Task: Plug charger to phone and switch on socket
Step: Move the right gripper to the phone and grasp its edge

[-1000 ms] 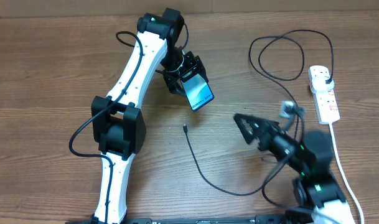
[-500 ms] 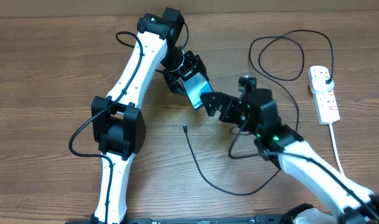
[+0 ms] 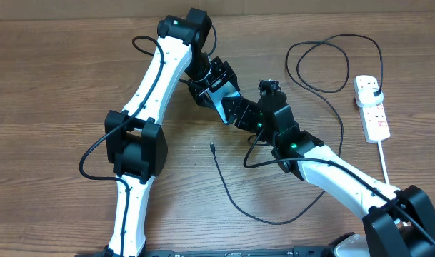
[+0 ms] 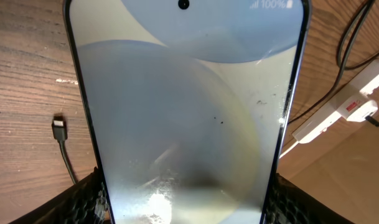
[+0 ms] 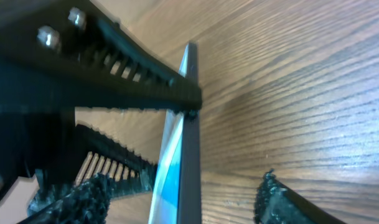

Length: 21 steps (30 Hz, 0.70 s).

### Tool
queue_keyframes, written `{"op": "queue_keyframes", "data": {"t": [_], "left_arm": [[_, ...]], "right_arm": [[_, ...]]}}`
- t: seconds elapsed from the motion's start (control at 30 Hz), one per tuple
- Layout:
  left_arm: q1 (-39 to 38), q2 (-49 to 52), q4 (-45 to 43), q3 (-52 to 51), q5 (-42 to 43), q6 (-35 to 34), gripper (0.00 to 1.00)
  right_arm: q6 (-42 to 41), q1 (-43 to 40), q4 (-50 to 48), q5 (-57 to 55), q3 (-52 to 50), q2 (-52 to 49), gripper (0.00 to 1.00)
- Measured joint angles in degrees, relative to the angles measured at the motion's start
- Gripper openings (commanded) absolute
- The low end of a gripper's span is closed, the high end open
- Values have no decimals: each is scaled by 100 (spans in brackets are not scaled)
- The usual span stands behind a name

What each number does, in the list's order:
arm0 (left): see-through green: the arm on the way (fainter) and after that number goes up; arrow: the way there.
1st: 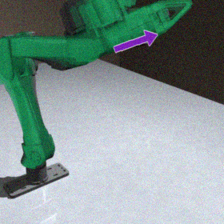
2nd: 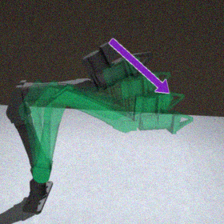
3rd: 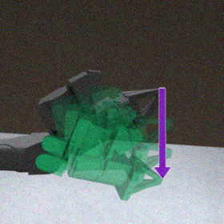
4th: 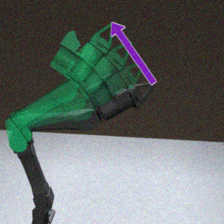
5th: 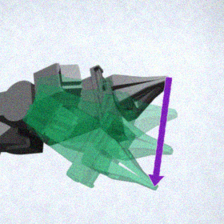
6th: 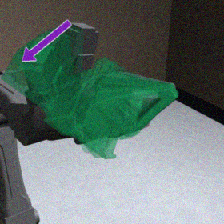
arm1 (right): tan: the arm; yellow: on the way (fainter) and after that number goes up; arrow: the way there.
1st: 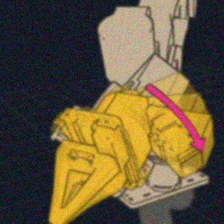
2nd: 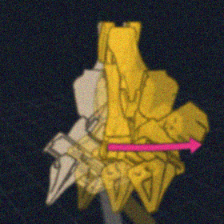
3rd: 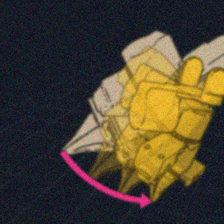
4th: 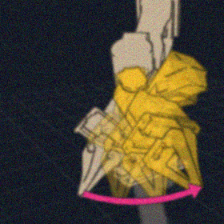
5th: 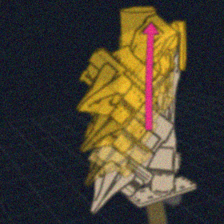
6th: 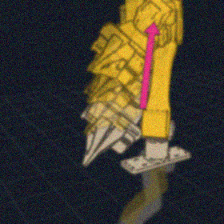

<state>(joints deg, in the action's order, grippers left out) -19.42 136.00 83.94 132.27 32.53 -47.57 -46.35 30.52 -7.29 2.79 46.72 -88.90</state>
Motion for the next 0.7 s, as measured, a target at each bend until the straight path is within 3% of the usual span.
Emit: {"op": "queue_keyframes", "data": {"t": [0.1, 0.7], "left_arm": [[0, 0, -2, 2, 2, -57, 5], [-11, 0, -52, 0, 0, -310, 4]], "right_arm": [[-96, -2, -111, -94, 9, -11, 57], [-334, 140, 22, -201, 17, -15, 31]]}}
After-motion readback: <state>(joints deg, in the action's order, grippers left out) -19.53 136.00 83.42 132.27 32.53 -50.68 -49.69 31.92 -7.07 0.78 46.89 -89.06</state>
